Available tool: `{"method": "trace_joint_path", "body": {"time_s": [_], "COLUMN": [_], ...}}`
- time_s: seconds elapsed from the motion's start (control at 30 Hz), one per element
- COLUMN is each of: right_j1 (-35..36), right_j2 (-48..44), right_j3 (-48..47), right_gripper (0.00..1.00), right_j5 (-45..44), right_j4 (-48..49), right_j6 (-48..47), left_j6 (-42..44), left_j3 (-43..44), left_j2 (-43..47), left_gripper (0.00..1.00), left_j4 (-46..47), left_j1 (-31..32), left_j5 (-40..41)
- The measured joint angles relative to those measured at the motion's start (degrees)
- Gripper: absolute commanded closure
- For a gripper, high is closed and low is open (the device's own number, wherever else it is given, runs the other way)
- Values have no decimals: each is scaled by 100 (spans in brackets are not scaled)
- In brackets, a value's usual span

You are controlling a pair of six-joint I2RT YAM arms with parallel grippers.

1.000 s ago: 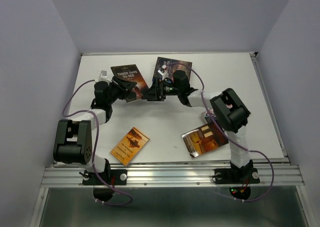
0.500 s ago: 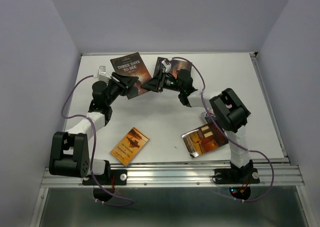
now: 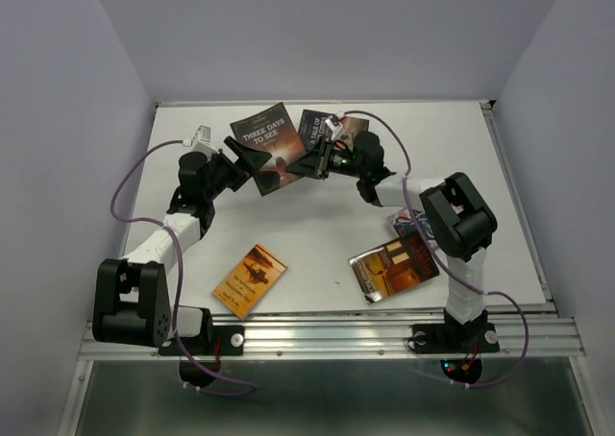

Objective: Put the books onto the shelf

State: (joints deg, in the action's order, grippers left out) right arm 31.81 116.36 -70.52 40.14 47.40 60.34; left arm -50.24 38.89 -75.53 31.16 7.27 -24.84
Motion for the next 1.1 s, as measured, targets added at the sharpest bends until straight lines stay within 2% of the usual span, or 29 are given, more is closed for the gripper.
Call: {"method": "trace_joint_path", "body": {"time_s": [0.13,0.23,0.43,0.53,0.6,0.7,0.87,1.1], "right_j1": [-509,-839,-970,-968,-968,-968,-975,-979], "right_j2": [-267,-463,-1010,-1228,-1300,-1362,-1364,-1364], "right_j3": [15,-186,-817,-1084,-1228,-1281,-1290,-1399], "right_gripper": [99,99,99,99,99,99,99,99], "right_j5": [450,809,977,1045,1126,1366,1661,2055], "right_j4": [-269,-1115,-4207,-5390,-5930,-6505,-7073,-7289], "right_j6": [-216,-813,-3029,-3978,-4487,-5040,-5528,-5757], "left_j6": [629,1202,2330,2872,3176,3480,3709,3915], "left_j3": [372,697,1613,2356,2813,3165,2992,2769], "left_j2": [72,70,-219,-636,-944,-1344,-1569,-1593], "left_gripper": [1,1,1,1,1,1,1,1], "left_j4": [-479,-826,-1572,-1832,-1856,-1786,-1550,-1320], "left_j1": [-61,-175,-529,-654,-675,-664,-660,-612], "left_j5": [-24,-160,-551,-927,-1493,-2267,-3370,-3998]}}
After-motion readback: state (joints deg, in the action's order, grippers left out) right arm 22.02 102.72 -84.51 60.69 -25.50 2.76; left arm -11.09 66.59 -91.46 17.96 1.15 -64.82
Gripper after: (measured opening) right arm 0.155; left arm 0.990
